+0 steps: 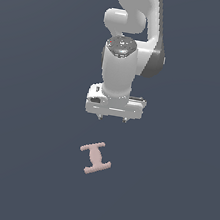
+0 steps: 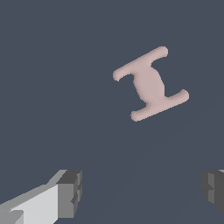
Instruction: Pick up the object and move it to a goal position.
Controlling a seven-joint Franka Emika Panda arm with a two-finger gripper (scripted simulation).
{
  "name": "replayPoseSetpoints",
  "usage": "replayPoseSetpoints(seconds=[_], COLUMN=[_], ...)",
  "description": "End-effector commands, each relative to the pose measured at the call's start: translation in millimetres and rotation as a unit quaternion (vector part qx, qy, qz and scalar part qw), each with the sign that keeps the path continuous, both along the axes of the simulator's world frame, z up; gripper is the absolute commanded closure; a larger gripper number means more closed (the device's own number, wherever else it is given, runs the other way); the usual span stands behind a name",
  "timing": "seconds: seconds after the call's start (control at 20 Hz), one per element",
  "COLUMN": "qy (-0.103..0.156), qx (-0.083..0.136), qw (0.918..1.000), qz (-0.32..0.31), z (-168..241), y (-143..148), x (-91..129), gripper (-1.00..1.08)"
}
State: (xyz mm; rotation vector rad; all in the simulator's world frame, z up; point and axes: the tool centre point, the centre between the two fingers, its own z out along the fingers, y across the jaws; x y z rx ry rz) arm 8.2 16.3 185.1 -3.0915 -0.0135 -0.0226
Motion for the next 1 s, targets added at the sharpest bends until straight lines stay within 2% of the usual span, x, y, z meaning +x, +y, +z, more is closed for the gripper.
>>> replayPoseSetpoints(seconds=[0.0, 0.5, 0.95], qy=[0.000, -0.003, -0.003], qx=[0.000, 0.010, 0.009], qw=[1.0000, 0.9998, 0.9997], qz=[0.000, 0.015, 0.023], z=[0, 0, -4], y=[0, 32, 29], x=[0, -1, 4], gripper=[-0.92, -0.92, -0.92])
